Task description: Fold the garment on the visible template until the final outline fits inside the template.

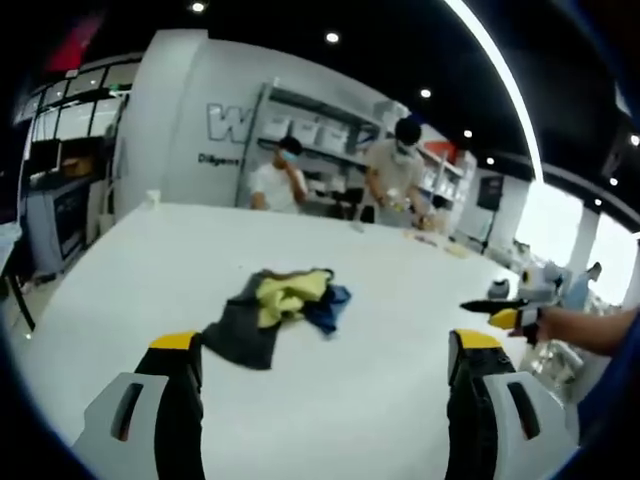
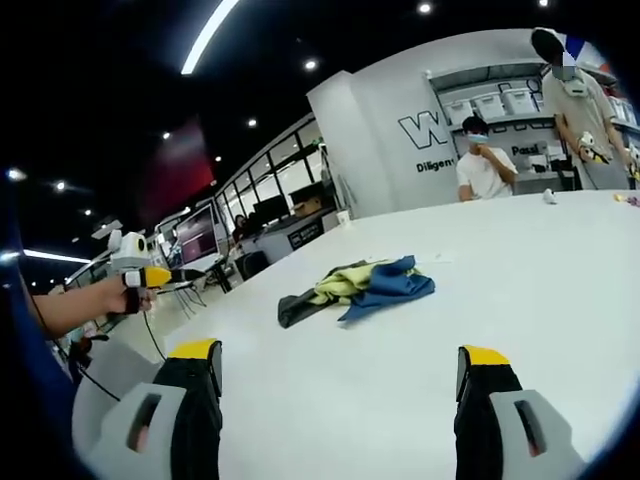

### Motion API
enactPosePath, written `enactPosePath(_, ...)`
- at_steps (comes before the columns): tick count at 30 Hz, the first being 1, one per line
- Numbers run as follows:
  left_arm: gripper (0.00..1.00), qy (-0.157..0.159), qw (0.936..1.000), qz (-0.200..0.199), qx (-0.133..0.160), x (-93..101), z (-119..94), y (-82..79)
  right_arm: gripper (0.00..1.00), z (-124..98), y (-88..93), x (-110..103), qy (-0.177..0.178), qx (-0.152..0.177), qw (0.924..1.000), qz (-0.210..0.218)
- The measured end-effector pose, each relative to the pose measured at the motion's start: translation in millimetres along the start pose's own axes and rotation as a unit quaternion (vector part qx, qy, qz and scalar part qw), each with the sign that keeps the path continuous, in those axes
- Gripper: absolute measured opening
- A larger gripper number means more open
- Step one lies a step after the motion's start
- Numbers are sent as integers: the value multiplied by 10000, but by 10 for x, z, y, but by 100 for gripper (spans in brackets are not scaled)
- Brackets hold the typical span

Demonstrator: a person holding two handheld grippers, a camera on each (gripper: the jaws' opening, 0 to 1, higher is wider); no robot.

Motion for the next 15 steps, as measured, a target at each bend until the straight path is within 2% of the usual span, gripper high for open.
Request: enactPosePath(15, 97, -61, 9999, -11, -86, -41, -6, 33, 98, -38, 18, 119, 95, 60, 9999, 100)
Point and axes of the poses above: the point that each gripper's makers call its tool centre point, and the gripper's own axes: z roughly forward along the fingers, x roughly to its right, y roughly out of its underside, the point moved 5 cm from there along -z, roughly backward along the fingers, and after that the axes turned 6 degrees about z, right-handed, at the moved point
